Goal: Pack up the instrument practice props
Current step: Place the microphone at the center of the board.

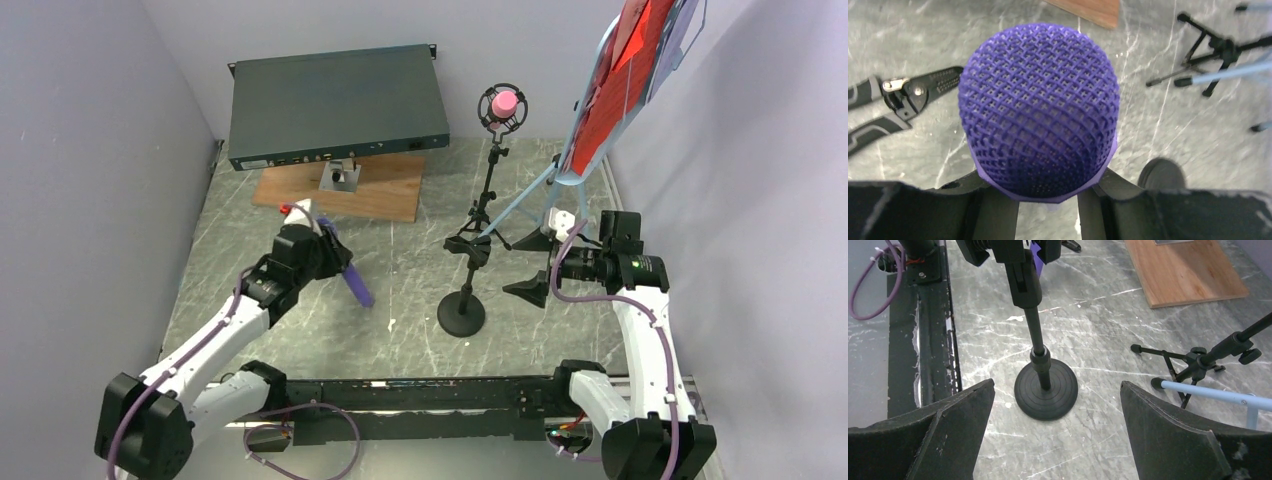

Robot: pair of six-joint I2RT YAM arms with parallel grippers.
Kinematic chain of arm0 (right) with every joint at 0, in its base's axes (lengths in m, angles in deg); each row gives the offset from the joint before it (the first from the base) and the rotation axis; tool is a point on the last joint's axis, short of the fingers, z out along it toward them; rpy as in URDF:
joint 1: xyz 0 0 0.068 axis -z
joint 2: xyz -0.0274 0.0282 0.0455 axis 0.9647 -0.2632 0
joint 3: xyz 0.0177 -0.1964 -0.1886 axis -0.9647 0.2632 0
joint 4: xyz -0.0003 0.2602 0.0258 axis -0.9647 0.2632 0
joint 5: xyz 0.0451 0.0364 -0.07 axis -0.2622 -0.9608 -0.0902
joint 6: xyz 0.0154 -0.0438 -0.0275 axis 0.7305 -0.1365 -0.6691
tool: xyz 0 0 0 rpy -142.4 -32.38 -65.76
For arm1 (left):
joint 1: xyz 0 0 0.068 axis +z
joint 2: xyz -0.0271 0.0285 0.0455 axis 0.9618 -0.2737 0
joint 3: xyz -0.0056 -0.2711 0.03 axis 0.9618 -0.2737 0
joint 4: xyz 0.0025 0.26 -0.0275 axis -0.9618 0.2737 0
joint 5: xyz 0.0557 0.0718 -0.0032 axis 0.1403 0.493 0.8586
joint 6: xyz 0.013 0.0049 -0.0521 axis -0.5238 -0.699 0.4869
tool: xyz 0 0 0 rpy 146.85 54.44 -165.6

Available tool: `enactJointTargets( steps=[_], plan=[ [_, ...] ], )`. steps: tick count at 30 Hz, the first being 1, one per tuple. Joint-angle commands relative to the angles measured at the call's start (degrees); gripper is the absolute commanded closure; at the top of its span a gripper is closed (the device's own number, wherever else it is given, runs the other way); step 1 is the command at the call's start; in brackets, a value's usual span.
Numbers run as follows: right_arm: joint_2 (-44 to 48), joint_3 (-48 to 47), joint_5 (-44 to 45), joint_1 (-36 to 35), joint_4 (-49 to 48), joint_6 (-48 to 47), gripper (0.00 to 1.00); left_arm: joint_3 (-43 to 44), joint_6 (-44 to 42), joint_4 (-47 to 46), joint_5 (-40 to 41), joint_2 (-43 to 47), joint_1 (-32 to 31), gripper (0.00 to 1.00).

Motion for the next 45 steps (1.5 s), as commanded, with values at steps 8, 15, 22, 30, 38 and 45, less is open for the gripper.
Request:
enactJointTargets(
  steps=[8, 15, 22, 30, 38, 45],
  plan=[
    [-0.3, 0.5, 1.5, 0.2, 0.3, -3.7, 0.01, -4.0, 35.4, -17.6, -15.2, -4.6, 22.8, 0.94],
    [-0.3, 0.5, 2.1, -0.2, 0.7, -4.3, 0.01, 5.6, 41.5, -6.0, -12.4, -13.4, 29.8, 0.86],
    [-0.2, 0.5, 2.5, -0.9, 0.7, -4.3, 0.01, 8.1, 46.0, -8.9, -18.7, -23.0, 36.4, 0.86],
    [-0.1, 0.7, 2.8, -1.4, 0.5, -4.2, 0.01, 12.3, 44.4, -10.0, -25.8, -34.7, 42.1, 0.82],
    [-0.2, 0.8, 2.8, -1.5, 0.4, -4.1, 0.01, 15.1, 42.9, -7.4, -28.4, -39.6, 44.6, 0.32],
    [-0.2, 0.9, 3.0, -1.5, 0.4, -4.3, 0.01, 16.3, 40.5, -3.8, -26.5, -37.7, 45.1, 0.16]
  ],
)
